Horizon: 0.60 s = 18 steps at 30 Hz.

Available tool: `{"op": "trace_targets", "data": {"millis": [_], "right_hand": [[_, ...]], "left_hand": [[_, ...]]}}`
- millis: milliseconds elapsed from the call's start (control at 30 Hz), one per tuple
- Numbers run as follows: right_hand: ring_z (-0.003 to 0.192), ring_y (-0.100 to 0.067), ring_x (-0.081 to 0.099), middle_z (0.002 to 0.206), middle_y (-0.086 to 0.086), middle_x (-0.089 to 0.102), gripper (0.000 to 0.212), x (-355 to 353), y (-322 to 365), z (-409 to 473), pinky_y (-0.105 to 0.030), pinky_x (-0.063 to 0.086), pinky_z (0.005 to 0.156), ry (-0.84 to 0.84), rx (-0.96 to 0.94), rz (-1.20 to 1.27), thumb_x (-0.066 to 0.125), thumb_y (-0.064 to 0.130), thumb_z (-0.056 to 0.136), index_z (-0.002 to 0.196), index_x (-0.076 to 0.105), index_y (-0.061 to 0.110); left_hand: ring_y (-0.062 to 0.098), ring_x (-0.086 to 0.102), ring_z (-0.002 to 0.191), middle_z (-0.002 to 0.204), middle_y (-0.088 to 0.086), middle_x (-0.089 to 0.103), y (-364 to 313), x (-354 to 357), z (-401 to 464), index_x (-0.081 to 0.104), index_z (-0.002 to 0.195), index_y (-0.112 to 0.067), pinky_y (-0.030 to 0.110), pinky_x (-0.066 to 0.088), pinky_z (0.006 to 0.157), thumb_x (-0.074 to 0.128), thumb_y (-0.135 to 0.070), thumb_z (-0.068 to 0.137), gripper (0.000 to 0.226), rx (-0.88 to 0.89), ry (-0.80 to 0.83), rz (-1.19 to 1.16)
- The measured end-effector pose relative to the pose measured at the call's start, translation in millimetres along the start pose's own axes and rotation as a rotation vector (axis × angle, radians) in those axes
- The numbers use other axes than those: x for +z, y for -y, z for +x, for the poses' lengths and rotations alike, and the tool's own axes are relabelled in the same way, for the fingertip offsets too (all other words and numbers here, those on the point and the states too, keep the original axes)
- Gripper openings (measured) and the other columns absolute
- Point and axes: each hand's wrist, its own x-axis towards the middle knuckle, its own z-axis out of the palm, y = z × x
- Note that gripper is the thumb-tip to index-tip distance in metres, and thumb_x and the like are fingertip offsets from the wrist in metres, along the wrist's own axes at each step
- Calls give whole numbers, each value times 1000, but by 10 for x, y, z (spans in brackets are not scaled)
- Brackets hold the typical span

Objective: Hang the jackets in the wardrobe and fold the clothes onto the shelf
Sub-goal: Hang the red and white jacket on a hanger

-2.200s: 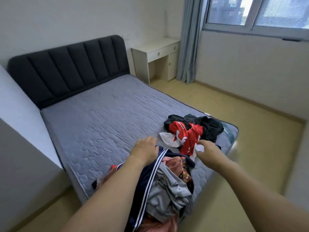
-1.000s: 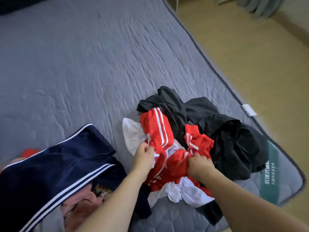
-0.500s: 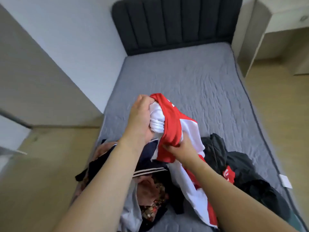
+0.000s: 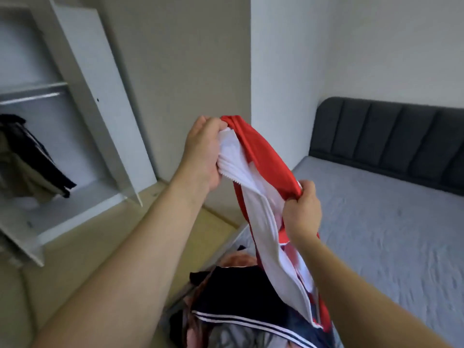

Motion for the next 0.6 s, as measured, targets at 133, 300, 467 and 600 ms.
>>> {"op": "trace_targets", "data": {"millis": [133,300,467,600], "right_hand": [[67,-28,58,74,3,62,33,857,706,-139,-36,45,63,121,-290,-100,45,41,77,106,40,26],[76,-34,60,97,-3,61,41,2098,1300,-65,-34,42,63,253,-527,-374,58,27,82,119,40,20],[107,-42,51,115,-21,51,29,3455,1380,46,-40,44,89,454,-82,-439,47,7,80,109,50,4],[100,-37,62,108,-22,64,24,4718,1495,115,-31,43,74,684,7,-429,51,13,91,108,60,0]], "left_hand": [[15,52,62,62,-2,47,-505,-934,600,46,62,-23,27,43,58,54,-11,78,22,56,-122,-15],[13,53,57,56,-5,47,-862,-2095,1240,45,59,-20,23,45,55,51,-10,78,22,171,-235,-31],[15,48,57,56,-2,46,-943,-3039,1890,45,63,-18,21,39,51,53,-2,80,25,205,-305,15],[12,48,53,60,-1,46,-841,-3873,2538,46,70,-15,17,39,47,50,-3,86,20,187,-444,48]]}}
